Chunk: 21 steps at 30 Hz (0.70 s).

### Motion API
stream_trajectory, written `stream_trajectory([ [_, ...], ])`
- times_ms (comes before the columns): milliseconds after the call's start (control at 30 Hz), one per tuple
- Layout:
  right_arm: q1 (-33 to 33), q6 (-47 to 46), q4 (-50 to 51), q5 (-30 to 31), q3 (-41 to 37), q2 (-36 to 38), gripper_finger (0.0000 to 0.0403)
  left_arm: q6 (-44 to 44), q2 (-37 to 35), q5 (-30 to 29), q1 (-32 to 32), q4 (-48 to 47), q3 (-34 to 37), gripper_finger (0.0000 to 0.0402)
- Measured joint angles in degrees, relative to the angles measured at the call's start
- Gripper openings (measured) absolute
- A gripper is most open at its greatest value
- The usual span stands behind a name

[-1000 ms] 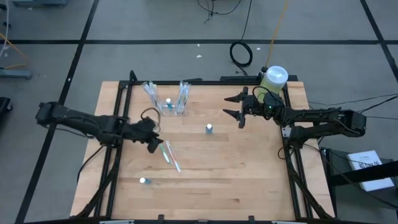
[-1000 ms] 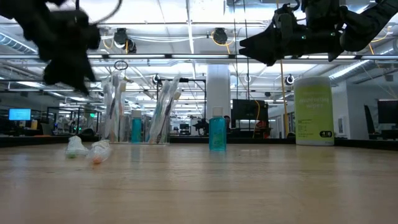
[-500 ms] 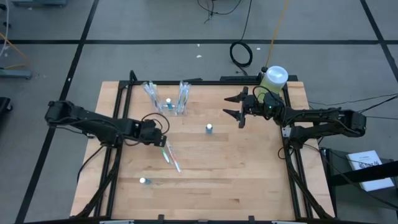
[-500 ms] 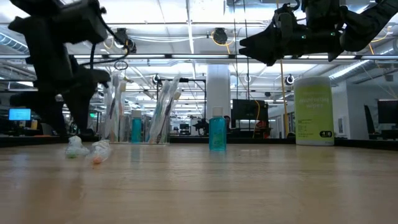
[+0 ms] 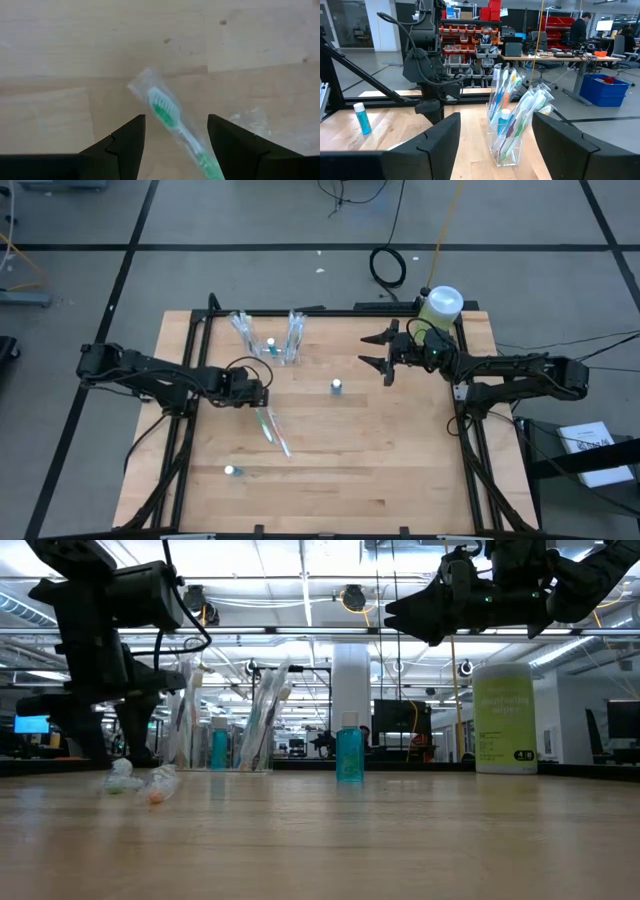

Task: Pick & Place toothbrushing station
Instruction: Put the green toothbrush into the transparent organizer

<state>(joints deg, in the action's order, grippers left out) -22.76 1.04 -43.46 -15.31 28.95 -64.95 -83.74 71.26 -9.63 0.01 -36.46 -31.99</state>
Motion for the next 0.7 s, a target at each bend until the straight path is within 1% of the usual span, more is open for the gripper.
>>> stream_trajectory([
  [100,0.0,0.0,0.0,0.0,0.0,0.0,0.0242,0.0,0.0,0.6,-0.1,-0.9,0.0,0.0218],
  [300,0.0,0.0,0.0,0.0,0.0,0.0,0.0242,-2.5,0.0,-1.2,-0.1,-4.3,0.0,0.0218],
  [467,0.0,0.0,0.0,0.0,0.0,0.0,0.0242,-2.8,0.0,-1.4,-0.1,-3.6,0.0,0.0218],
  [600,0.0,0.0,0.0,0.0,0.0,0.0,0.0242,-4.1,2.8,-0.9,-0.1,-3.3,-0.1,0.0218],
  [700,0.0,0.0,0.0,0.0,0.0,0.0,0.0242,-3.7,6.3,-0.1,-0.1,-1.2,-0.4,0.0218],
])
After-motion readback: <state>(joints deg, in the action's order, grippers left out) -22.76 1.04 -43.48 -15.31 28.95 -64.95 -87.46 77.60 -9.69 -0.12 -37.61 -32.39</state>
